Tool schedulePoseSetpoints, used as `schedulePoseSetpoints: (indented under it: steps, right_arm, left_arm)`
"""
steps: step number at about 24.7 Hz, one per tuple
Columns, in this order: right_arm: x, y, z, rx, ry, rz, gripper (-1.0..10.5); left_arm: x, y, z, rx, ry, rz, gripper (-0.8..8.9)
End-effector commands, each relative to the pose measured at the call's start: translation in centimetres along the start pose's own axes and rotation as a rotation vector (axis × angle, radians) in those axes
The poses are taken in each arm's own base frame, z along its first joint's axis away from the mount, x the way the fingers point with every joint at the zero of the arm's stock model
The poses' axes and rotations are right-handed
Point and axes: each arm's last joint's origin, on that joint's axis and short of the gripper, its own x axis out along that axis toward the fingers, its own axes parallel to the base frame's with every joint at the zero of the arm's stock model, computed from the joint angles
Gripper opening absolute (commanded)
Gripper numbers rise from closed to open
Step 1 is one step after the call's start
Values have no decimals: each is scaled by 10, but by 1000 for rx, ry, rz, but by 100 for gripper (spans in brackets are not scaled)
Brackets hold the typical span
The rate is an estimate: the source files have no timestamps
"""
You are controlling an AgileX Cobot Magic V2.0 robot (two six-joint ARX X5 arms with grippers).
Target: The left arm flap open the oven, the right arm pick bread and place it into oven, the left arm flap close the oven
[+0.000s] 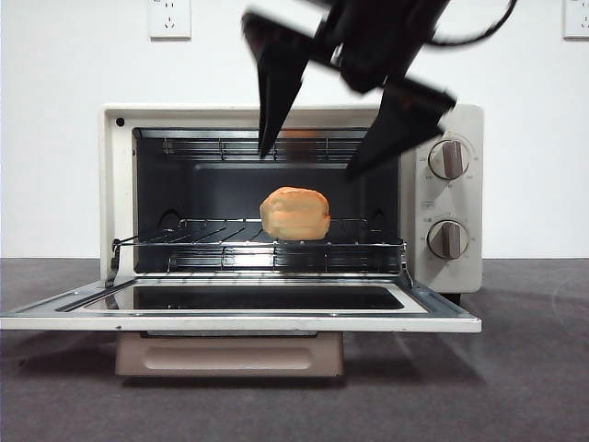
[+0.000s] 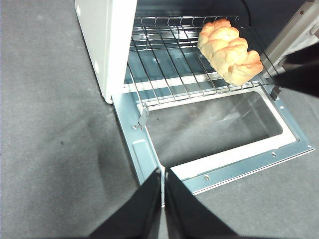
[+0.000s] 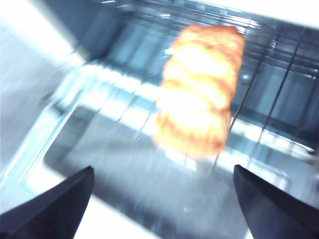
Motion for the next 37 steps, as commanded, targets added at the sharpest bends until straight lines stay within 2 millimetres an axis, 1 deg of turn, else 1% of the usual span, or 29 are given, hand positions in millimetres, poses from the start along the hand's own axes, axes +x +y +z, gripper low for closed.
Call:
schedulePoseSetpoints:
  steps: [1, 6, 9, 11, 13, 17, 21, 24, 32, 37]
  right_arm:
    - [-33, 4, 4, -126, -27, 38, 446]
    - [-96, -6, -6, -259, -45, 40, 445]
    - [-123, -13, -18, -288, -25, 49, 445]
    - [-132, -16, -24, -295, -40, 67, 445]
    - [-138, -18, -28, -295, -55, 72, 445]
    - [-144, -20, -31, -292, -73, 77, 445]
    - [-146, -20, -32, -290, -72, 77, 445]
    - [-146, -20, -33, -288, -61, 74, 445]
    - [-146, -21, -35, -284, -37, 68, 445]
    - [-146, -21, -35, -284, -37, 68, 445]
  left_arm:
    - [2, 0, 3, 4, -7, 1, 16]
    - [6, 1, 4, -1, 14, 4, 16]
    - [7, 1, 4, -2, 19, 5, 16]
    - [7, 1, 4, -2, 19, 5, 16]
    - [7, 1, 4, -3, 19, 5, 16]
    - [9, 2, 4, -5, 28, 6, 16]
    - [18, 4, 2, -12, 55, 9, 16]
    - [32, 9, -3, -31, 60, 16, 15]
    - [81, 34, -26, -187, 80, 69, 14]
    - [110, 48, -34, -236, 159, 65, 14]
